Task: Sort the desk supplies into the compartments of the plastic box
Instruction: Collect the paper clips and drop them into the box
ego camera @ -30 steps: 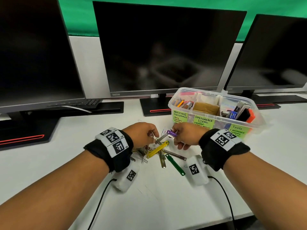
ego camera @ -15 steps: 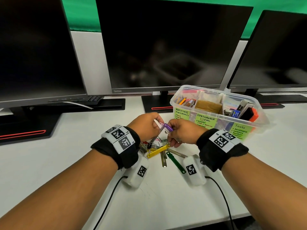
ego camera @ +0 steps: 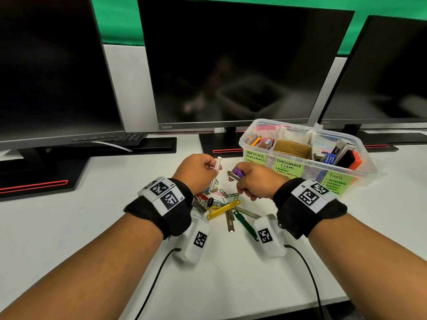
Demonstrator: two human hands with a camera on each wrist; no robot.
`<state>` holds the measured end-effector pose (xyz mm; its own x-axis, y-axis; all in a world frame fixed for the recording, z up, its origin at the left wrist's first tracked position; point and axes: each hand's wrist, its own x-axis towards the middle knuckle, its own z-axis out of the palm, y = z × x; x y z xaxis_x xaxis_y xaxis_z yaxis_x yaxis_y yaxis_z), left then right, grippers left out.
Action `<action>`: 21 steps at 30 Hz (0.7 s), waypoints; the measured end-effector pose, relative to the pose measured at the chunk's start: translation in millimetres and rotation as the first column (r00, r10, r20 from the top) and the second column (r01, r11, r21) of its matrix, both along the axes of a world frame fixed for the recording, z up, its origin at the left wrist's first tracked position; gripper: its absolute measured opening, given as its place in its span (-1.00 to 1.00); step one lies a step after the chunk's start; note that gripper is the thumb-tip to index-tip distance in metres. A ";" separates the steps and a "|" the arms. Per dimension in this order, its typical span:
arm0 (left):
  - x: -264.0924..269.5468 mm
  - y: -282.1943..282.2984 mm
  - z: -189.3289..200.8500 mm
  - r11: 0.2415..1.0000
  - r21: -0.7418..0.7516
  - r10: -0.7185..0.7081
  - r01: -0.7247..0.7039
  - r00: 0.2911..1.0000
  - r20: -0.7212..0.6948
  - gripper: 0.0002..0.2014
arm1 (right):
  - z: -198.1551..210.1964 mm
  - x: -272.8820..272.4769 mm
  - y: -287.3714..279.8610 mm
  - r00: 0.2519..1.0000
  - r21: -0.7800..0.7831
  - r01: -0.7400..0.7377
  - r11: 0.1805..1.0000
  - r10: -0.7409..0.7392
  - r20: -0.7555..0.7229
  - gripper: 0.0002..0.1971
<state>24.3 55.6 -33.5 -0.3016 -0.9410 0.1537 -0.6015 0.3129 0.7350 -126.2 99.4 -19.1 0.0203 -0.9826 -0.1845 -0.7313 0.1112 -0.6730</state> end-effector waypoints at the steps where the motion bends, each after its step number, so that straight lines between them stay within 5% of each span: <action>1: 1.5 1.2 0.5 1.000 0.001 0.008 -0.008 0.999 0.053 -0.79 | -1.0 -0.9 -0.4 0.999 0.004 0.019 1.000 -0.019 -0.029 -0.83; 6: 3.8 6.8 2.5 0.994 0.062 -0.104 0.085 0.886 0.452 -0.63 | -3.3 -4.0 -2.3 0.992 -0.022 0.036 0.999 -0.039 -0.123 -0.89; 15: 0.9 10.2 5.1 0.974 -0.013 -0.179 0.227 0.800 0.572 -0.36 | -12.5 -5.1 -10.6 0.980 -0.090 -0.020 0.996 0.002 -0.201 -0.77; 21: 0.0 8.9 6.0 0.974 -0.042 -0.142 0.224 0.739 0.659 -0.47 | -14.3 1.7 -8.4 0.924 0.021 -0.131 0.991 0.130 -0.360 -0.74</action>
